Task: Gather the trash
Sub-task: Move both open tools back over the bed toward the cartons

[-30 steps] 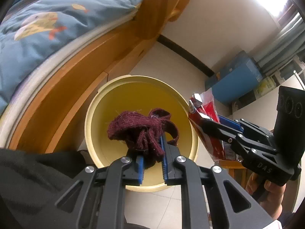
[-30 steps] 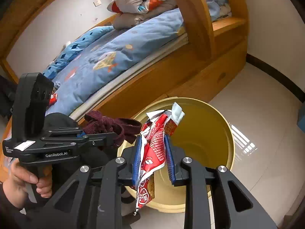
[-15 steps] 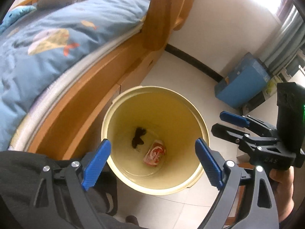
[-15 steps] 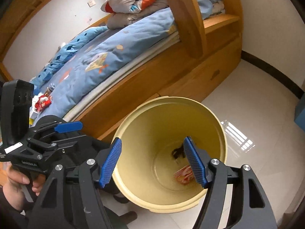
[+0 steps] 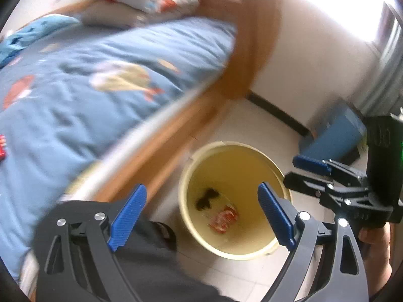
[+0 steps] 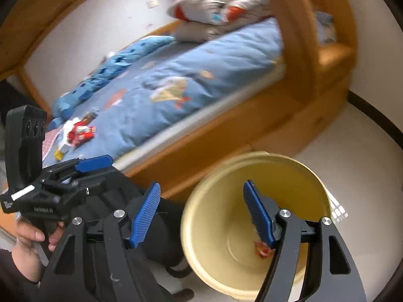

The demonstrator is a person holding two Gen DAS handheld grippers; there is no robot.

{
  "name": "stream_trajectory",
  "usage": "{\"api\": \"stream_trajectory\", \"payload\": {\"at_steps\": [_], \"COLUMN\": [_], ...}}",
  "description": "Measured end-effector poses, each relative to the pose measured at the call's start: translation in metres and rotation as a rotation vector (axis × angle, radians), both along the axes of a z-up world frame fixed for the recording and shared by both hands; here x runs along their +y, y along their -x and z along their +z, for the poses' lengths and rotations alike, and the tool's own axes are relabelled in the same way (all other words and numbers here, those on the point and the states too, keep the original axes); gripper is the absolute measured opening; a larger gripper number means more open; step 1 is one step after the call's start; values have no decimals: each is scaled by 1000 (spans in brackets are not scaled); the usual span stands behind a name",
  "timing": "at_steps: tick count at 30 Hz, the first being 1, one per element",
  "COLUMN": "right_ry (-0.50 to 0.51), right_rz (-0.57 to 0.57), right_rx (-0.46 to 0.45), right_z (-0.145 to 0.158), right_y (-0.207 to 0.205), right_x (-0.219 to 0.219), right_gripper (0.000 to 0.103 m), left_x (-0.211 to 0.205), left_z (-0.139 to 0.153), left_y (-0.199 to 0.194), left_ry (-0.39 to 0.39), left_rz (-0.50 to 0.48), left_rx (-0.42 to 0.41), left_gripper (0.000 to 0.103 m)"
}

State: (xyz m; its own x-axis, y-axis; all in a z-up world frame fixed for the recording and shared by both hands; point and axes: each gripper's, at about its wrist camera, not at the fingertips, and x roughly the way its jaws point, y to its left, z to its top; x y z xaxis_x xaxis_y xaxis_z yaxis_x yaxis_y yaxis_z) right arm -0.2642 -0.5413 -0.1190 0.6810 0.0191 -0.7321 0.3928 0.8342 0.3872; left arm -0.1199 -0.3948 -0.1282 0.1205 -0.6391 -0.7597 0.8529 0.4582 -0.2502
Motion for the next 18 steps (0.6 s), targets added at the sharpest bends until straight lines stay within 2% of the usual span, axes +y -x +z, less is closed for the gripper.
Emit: {"api": "stream_trajectory", "payload": {"at_steps": [4,8,16,18], "right_ry": [27,12,-10,-16], "right_rz": [80,166,360,410], "right_rx": [-52,-113,-236,-271], "right_z": [12,24,55,64], "right_y": [-33,-71,-157,-177], "right_x": [21,45,117,139], "right_gripper": [67,68,76,81], "left_x": [43,89,182,204], "left_z": [22,38,65,71], "left_y": [-29,-54,-100,-108], "left_ry": [44,65,77,73], "left_rz": [135,275,548,601], "left_rx": [-64,-140,-261,-286], "left_gripper": [93,95,99,99]}}
